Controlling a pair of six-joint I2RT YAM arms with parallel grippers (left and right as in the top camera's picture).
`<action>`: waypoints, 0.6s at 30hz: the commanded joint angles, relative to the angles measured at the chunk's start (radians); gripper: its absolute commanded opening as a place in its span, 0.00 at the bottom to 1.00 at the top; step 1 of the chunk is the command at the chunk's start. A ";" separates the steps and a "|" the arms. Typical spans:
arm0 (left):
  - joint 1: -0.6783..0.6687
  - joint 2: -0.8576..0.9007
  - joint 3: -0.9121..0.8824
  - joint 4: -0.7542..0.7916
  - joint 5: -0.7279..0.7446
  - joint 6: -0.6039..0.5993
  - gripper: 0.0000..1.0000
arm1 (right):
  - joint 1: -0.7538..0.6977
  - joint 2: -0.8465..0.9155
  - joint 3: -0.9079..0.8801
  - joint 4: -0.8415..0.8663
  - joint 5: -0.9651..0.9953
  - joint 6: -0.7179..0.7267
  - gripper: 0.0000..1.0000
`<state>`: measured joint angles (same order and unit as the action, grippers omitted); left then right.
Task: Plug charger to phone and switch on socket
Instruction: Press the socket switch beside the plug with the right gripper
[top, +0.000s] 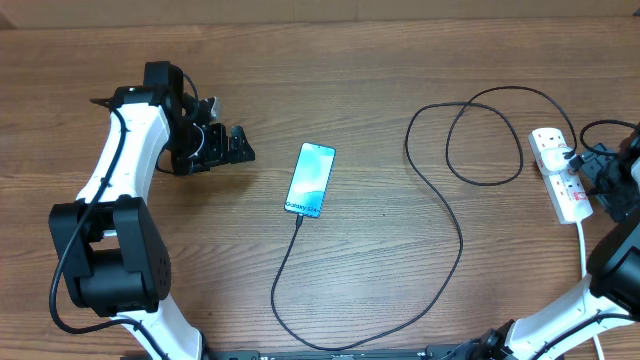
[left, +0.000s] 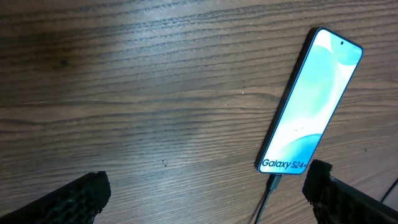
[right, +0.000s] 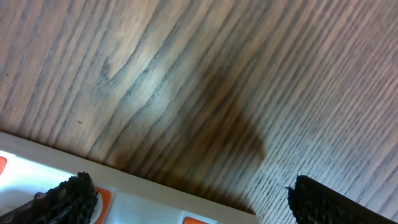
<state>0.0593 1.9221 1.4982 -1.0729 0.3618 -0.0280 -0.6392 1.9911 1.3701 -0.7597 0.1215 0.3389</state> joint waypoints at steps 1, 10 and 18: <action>0.003 -0.026 0.009 0.001 -0.007 -0.013 1.00 | 0.003 0.019 0.005 -0.019 -0.076 -0.060 1.00; 0.003 -0.026 0.009 0.001 -0.007 -0.013 1.00 | 0.003 0.019 0.004 -0.094 -0.091 -0.060 1.00; 0.003 -0.026 0.009 0.001 -0.007 -0.013 1.00 | 0.003 0.020 -0.023 -0.109 -0.091 -0.060 0.99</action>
<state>0.0593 1.9221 1.4982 -1.0729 0.3618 -0.0280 -0.6472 1.9877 1.3930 -0.8730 0.0433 0.3058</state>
